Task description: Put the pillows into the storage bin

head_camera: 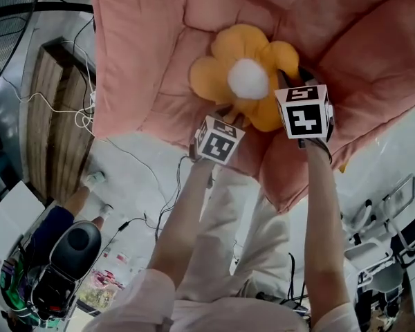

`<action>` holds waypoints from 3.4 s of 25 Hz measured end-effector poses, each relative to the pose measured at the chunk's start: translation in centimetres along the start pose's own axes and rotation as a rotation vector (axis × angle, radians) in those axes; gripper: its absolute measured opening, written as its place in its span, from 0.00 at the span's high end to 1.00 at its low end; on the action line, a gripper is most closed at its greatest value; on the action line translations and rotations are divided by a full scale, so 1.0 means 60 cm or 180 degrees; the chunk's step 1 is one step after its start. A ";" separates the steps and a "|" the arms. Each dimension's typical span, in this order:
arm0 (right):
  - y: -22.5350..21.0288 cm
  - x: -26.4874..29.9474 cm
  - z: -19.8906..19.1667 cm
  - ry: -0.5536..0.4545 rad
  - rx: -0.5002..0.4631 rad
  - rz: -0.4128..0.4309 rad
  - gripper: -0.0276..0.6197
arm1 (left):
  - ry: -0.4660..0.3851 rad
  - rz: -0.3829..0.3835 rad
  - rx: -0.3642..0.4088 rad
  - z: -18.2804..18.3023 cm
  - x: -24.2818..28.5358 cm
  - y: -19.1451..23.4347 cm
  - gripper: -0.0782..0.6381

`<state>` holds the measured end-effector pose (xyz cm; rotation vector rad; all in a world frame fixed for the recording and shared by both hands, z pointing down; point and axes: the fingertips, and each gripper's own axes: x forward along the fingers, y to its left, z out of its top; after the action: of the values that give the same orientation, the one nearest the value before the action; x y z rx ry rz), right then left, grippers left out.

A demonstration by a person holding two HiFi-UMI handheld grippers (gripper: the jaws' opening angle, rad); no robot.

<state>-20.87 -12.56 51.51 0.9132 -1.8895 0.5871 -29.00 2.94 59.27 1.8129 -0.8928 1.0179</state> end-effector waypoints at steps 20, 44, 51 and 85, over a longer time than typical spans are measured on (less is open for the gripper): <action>0.029 -0.058 0.009 -0.0336 -0.0115 0.0246 0.76 | -0.0026 0.0238 0.0279 -0.002 -0.026 -0.019 0.85; 0.011 -0.265 -0.001 -0.0899 0.0758 0.0407 0.76 | -0.0253 0.0425 0.0811 0.046 -0.190 -0.079 0.85; -0.007 -0.372 -0.040 -0.1088 0.0861 0.0524 0.76 | -0.0183 0.0389 0.1049 0.050 -0.245 -0.166 0.85; -0.278 -0.645 -0.464 -0.1555 0.2019 0.0009 0.77 | -0.0156 0.0122 0.2228 0.116 -0.168 -0.668 0.85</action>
<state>18.64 10.58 30.23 1.5725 -2.1655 1.0746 3.48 13.71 35.07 2.4042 -0.6360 1.4349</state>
